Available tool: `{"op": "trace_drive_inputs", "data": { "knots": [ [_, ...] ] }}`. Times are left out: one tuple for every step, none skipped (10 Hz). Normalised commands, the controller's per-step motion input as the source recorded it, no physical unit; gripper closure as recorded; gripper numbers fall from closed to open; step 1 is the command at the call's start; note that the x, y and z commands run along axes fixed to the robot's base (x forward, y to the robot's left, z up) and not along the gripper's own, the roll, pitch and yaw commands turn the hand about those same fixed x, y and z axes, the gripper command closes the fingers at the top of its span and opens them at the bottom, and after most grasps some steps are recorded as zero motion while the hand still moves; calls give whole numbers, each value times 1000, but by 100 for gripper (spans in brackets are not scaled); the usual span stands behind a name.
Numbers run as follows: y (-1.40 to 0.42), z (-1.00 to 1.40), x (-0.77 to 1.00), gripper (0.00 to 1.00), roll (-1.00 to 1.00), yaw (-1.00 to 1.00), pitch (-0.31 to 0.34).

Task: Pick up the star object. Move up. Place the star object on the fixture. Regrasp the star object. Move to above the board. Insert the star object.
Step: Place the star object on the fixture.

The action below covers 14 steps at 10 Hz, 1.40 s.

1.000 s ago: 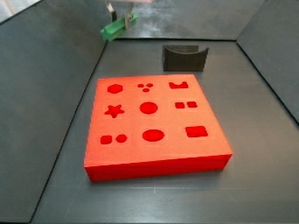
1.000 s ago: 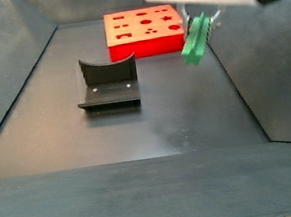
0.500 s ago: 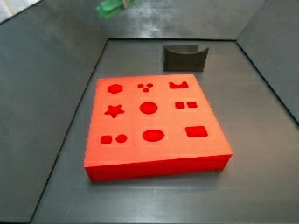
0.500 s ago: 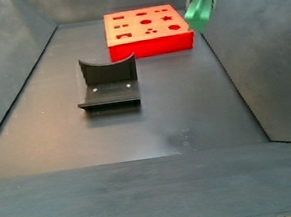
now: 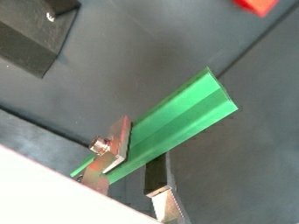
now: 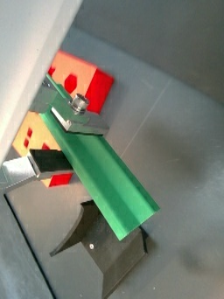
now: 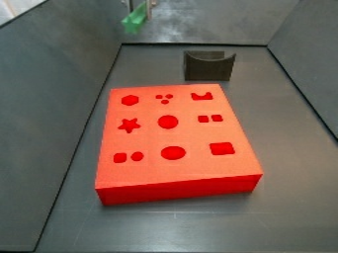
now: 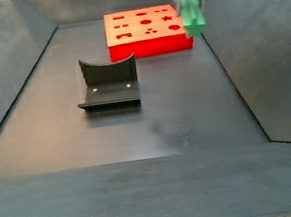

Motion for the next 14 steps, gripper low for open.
{"op": "trace_drive_inputs", "data": {
  "knots": [
    [-221, -186, 1000, 100, -12, 199, 188],
    [-204, -171, 1000, 100, -7, 129, 165],
    [-183, -151, 1000, 100, 1, 78, 145],
    [-170, -140, 1000, 100, 5, 66, 139],
    [-147, -121, 1000, 100, 14, 48, 133],
    [-137, -108, 1000, 100, 20, 45, 132],
    [-117, -92, 1000, 100, 30, 42, 134],
    [-109, -84, 1000, 100, 34, 40, 136],
    [-91, -68, 1000, 100, 44, 43, 143],
    [-82, -55, 1000, 100, 51, 44, 145],
    [415, 493, 1000, 100, -1000, 129, -103],
    [448, 532, 1000, 100, -1000, 129, -98],
    [421, 481, 1000, 100, -1000, 96, -67],
    [348, 385, 1000, 100, -1000, 88, -50]
  ]
}}
